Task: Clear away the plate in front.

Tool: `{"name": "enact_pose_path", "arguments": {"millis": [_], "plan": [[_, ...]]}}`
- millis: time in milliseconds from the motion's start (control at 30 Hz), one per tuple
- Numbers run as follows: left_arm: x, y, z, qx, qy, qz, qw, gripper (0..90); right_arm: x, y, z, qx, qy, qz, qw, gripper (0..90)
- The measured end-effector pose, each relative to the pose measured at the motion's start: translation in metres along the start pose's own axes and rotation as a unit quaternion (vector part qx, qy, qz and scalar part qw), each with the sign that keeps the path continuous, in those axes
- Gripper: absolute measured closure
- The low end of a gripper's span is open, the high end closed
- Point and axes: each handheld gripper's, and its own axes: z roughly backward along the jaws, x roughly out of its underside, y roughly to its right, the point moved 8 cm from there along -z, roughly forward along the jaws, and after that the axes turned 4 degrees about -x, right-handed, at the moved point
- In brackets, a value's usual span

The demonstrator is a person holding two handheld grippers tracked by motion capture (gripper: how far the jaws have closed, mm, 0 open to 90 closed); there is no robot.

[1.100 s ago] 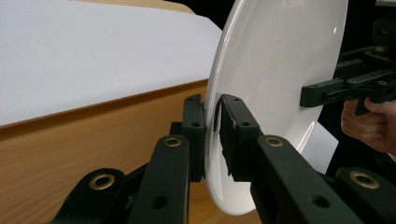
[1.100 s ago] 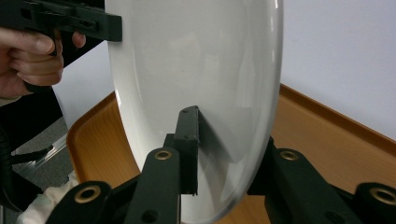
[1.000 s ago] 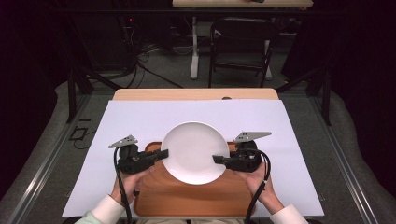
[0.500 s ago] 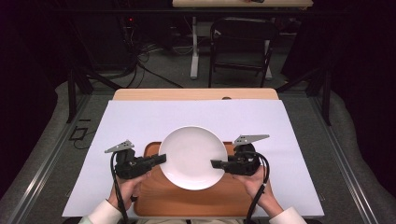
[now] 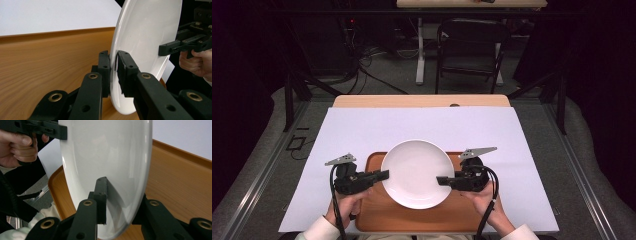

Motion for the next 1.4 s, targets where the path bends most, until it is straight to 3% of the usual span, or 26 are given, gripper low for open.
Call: {"name": "enact_pose_path", "arguments": {"millis": [400, 600, 700, 1033, 1400], "plan": [[0.011, 0.0, -0.006, 0.003, -0.03, 0.008, 0.9995, 81.1, 0.014, 0.0, -0.001, -0.004, -0.021, -0.018, 0.9996, 73.5], [0.016, -0.005, -0.009, -0.005, -0.049, 0.01, 0.9987, 80.6, 0.021, 0.002, -0.007, -0.004, -0.043, -0.027, 0.9987, 73.2], [0.021, -0.009, -0.014, -0.011, -0.072, 0.008, 0.9973, 80.2, 0.026, 0.006, -0.012, 0.003, -0.062, -0.029, 0.9977, 72.7], [0.028, -0.012, -0.02, -0.025, -0.095, 0.007, 0.9951, 79.9, 0.035, 0.014, -0.022, 0.012, -0.095, -0.041, 0.9945, 70.4], [0.031, -0.015, -0.024, -0.039, -0.104, 0.008, 0.9938, 79.7, 0.039, 0.018, -0.028, 0.021, -0.115, -0.043, 0.9922, 66.9]]}}
